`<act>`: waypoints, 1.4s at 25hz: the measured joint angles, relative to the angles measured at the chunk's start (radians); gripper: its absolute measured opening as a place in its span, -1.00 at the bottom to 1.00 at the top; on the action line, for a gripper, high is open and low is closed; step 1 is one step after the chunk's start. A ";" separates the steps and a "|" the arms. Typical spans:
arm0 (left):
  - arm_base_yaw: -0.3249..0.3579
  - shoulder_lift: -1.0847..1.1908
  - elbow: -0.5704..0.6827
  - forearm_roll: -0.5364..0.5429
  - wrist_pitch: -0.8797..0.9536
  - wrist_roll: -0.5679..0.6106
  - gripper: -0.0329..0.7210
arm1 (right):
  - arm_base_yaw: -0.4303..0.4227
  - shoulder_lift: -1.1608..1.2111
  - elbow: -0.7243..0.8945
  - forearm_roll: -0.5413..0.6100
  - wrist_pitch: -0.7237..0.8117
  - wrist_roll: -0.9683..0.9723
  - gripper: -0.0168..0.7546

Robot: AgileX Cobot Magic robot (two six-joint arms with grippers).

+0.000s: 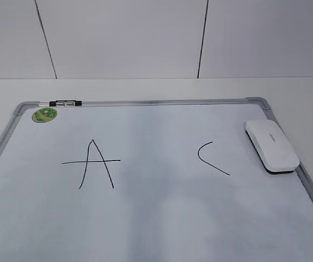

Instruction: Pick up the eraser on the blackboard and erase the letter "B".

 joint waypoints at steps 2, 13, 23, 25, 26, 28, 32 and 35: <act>0.000 -0.002 0.010 0.010 -0.035 0.000 -0.29 | 0.000 -0.023 0.006 -0.002 -0.012 0.000 0.57; -0.002 -0.002 0.031 0.040 -0.074 0.000 -0.29 | 0.000 -0.173 0.037 -0.007 0.015 -0.008 0.57; -0.006 -0.002 0.031 0.035 -0.074 0.000 -0.29 | 0.000 -0.175 0.044 0.002 0.023 0.003 0.57; -0.006 -0.002 0.031 0.034 -0.074 0.000 -0.29 | -0.001 -0.175 0.044 0.009 0.023 0.003 0.57; -0.006 -0.002 0.031 0.034 -0.074 0.000 -0.29 | -0.002 -0.175 0.044 0.012 0.023 0.004 0.57; -0.006 -0.002 0.031 0.027 -0.074 0.000 -0.29 | -0.013 -0.175 0.044 0.018 0.023 0.006 0.57; -0.004 -0.002 0.031 0.000 -0.074 0.000 -0.29 | -0.103 -0.175 0.044 0.021 0.023 0.006 0.57; -0.002 -0.002 0.031 -0.006 -0.074 0.000 -0.29 | -0.143 -0.175 0.044 0.021 0.023 0.006 0.57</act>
